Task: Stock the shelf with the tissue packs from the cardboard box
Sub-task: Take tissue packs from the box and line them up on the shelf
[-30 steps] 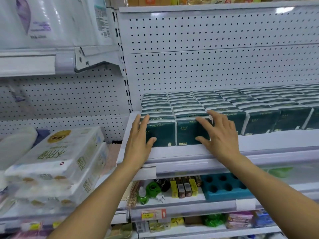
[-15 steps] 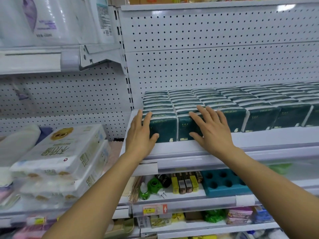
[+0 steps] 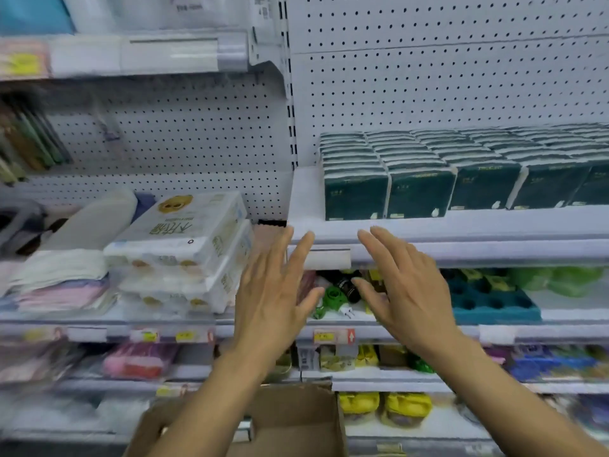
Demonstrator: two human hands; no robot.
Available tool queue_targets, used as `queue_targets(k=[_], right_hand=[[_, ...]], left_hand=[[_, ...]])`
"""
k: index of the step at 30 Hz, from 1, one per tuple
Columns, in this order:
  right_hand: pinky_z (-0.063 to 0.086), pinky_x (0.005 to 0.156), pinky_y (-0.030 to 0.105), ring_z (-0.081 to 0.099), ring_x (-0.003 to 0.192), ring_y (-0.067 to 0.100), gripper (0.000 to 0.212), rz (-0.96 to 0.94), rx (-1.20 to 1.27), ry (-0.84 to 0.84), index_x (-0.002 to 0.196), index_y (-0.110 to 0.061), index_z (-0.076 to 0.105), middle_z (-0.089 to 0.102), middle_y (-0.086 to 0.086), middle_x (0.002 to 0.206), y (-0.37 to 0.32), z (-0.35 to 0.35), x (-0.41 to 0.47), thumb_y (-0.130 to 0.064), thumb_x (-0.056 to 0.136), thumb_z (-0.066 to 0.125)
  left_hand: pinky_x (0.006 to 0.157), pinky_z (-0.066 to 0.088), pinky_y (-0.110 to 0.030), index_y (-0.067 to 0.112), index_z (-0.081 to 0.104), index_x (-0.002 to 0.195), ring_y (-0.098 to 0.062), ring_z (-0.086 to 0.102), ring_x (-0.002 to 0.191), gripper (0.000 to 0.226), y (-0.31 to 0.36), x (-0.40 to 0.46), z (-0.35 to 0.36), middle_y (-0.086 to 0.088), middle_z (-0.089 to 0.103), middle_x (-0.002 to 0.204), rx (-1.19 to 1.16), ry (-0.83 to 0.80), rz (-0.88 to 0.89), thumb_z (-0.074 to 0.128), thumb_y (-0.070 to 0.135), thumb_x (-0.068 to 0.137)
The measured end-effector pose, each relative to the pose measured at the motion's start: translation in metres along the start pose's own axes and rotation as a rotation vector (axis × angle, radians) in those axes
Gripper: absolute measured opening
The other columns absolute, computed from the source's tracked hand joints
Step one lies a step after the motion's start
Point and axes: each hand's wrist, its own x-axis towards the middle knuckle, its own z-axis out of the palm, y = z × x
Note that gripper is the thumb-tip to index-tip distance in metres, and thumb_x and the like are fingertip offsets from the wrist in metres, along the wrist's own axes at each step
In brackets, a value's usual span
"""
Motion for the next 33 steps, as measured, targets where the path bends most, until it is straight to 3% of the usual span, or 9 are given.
queue_targets(k=[4,7,10,14,18,24,28,30,33], right_hand=[[0.048,0.089,0.043,0.053,0.12,0.029,0.061,-0.024,0.062,-0.125,0.146,-0.016,0.039,0.048,0.009,0.143,-0.049,0.027,-0.05,-0.042,0.092,0.052],[0.048,0.088,0.042,0.052,0.119,0.027,0.059,-0.037,0.105,-0.257,0.144,-0.019,0.039,0.051,0.006,0.139,-0.083,0.049,-0.084,-0.043,0.091,0.047],[0.049,0.085,0.04,0.055,0.114,0.024,0.054,-0.057,0.119,-0.397,0.137,-0.019,0.049,0.056,0.002,0.133,-0.111,0.075,-0.116,-0.045,0.09,0.045],[0.052,0.08,0.04,0.061,0.106,0.025,0.05,-0.069,0.151,-0.571,0.129,-0.02,0.056,0.061,0.002,0.122,-0.141,0.113,-0.154,-0.042,0.084,0.061],[0.049,0.07,0.037,0.061,0.095,0.025,0.04,-0.103,0.201,-0.753,0.12,-0.021,0.058,0.06,0.002,0.11,-0.164,0.152,-0.183,-0.041,0.086,0.061],[0.045,0.089,0.034,0.049,0.12,0.019,0.045,-0.136,0.339,-1.0,0.139,-0.03,0.042,0.05,-0.003,0.135,-0.198,0.211,-0.237,-0.043,0.097,0.046],[0.042,0.096,0.035,0.047,0.121,0.018,0.045,-0.148,0.355,-1.148,0.142,-0.03,0.038,0.047,-0.004,0.138,-0.22,0.242,-0.274,-0.04,0.099,0.044],[0.042,0.096,0.037,0.047,0.12,0.019,0.044,-0.145,0.347,-1.209,0.141,-0.029,0.038,0.047,-0.002,0.137,-0.227,0.253,-0.293,-0.039,0.099,0.042],[0.043,0.091,0.036,0.051,0.113,0.022,0.036,-0.157,0.341,-1.255,0.134,-0.025,0.047,0.051,0.001,0.129,-0.229,0.266,-0.316,-0.036,0.099,0.042]], left_hand=[[0.1,0.045,-0.042,0.026,0.026,0.153,-0.026,0.049,0.131,0.075,-0.034,-0.065,-0.004,-0.004,0.034,0.156,0.046,-0.103,-0.047,0.052,0.054,0.088],[0.102,0.045,-0.047,0.025,0.025,0.151,-0.028,0.047,0.133,0.081,-0.065,-0.117,-0.004,-0.004,0.034,0.156,0.052,-0.216,-0.124,0.065,0.048,0.085],[0.103,0.044,-0.048,0.022,0.026,0.153,-0.03,0.046,0.134,0.083,-0.096,-0.17,-0.002,-0.006,0.033,0.156,0.058,-0.34,-0.219,0.069,0.043,0.085],[0.106,0.039,-0.043,0.018,0.028,0.153,-0.03,0.043,0.134,0.079,-0.13,-0.237,0.011,-0.007,0.037,0.153,0.057,-0.504,-0.366,0.066,0.044,0.088],[0.099,0.041,-0.038,0.02,0.023,0.154,-0.028,0.043,0.131,0.075,-0.154,-0.294,0.033,-0.007,0.039,0.149,-0.037,-0.649,-0.551,0.061,0.038,0.092],[0.092,0.047,-0.035,0.021,0.04,0.145,-0.026,0.051,0.119,0.059,-0.179,-0.378,0.077,-0.008,0.054,0.135,-0.166,-0.781,-0.68,0.064,0.03,0.092],[0.104,0.033,-0.036,0.029,0.048,0.138,-0.022,0.045,0.127,0.05,-0.197,-0.423,0.111,-0.001,0.058,0.132,-0.022,-0.937,-0.515,0.061,0.041,0.091],[0.118,0.016,-0.041,0.031,0.047,0.14,-0.018,0.033,0.14,0.051,-0.203,-0.437,0.125,0.002,0.052,0.142,0.018,-0.986,-0.48,0.059,0.043,0.092],[0.119,-0.009,-0.044,0.03,0.045,0.143,-0.017,0.022,0.147,0.051,-0.209,-0.447,0.141,0.002,0.043,0.151,0.063,-1.029,-0.399,0.055,0.043,0.095]])
